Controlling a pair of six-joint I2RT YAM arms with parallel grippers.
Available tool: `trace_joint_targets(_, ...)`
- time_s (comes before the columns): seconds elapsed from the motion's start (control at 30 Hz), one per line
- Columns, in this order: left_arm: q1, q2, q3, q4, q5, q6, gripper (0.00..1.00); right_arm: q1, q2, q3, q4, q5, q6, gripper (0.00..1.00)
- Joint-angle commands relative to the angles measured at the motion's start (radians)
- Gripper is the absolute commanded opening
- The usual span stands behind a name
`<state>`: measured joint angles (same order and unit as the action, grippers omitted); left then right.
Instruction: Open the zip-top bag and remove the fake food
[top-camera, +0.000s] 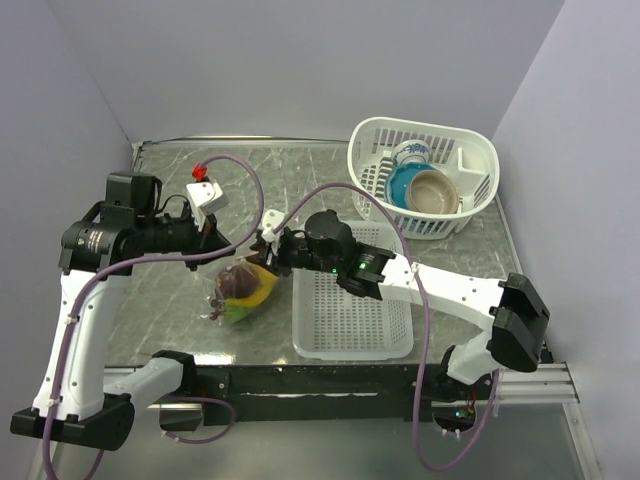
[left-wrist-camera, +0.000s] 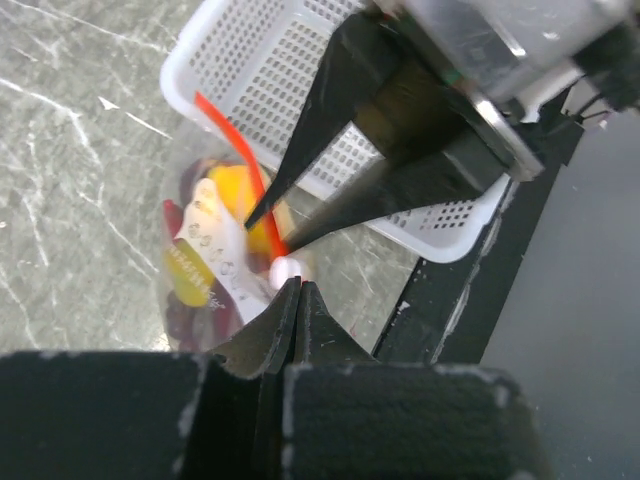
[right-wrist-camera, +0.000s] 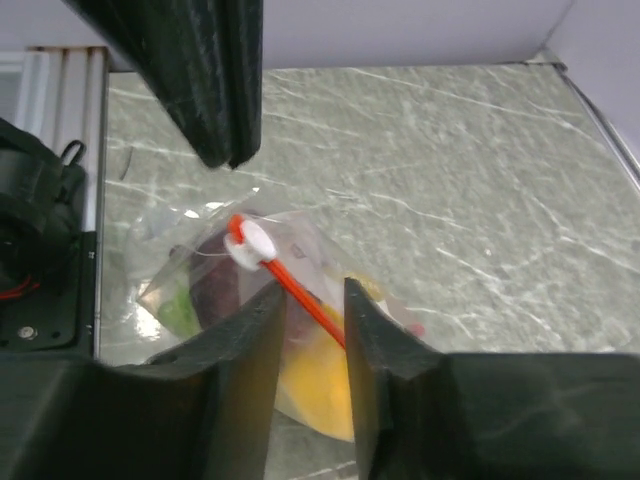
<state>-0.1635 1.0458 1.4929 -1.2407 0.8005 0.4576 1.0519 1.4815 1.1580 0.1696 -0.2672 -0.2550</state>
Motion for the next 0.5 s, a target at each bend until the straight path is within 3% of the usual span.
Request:
trace_joint_targets(0.0, -0.001, 0.013, 0.035, -0.052, 0.055, 0.055, 0.05, -0.01, 0.028, 0.103, -0.025, -0.059, 0.01, 0.23)
trace_joint_targets(0.03, -0.001, 0.011, 0.03, -0.051, 0.045, 0.056, 0.07, -0.01, 0.04, 0.114, -0.047, -0.056, 0.011, 0.19)
trace_joint_targets(0.1, -0.001, 0.0, 0.003, -0.043, 0.034, 0.067, 0.27, -0.021, 0.048, 0.134, -0.059, -0.049, 0.02, 0.1)
trace_joint_targets(0.13, -0.001, -0.007, -0.009, -0.034, 0.029, 0.073, 0.39, -0.029, 0.051, 0.138, -0.059, -0.044, 0.028, 0.09)
trace_joint_targets(0.17, -0.001, -0.019, -0.025, -0.029, 0.014, 0.081, 0.61, -0.038, 0.049, 0.143, -0.058, -0.044, 0.045, 0.09)
trace_joint_targets(0.2, -0.001, -0.029, -0.058, -0.022, 0.005, 0.088, 0.7, -0.055, 0.048, 0.147, -0.056, -0.047, 0.051, 0.09)
trace_joint_targets(0.27, -0.001, -0.061, -0.095, 0.03, -0.026, 0.081, 0.79, -0.067, 0.04, 0.151, -0.059, -0.075, 0.063, 0.09)
trace_joint_targets(0.47, -0.001, -0.167, -0.272, 0.236, -0.069, 0.056, 0.84, -0.084, 0.005, 0.141, -0.065, -0.081, 0.068, 0.08)
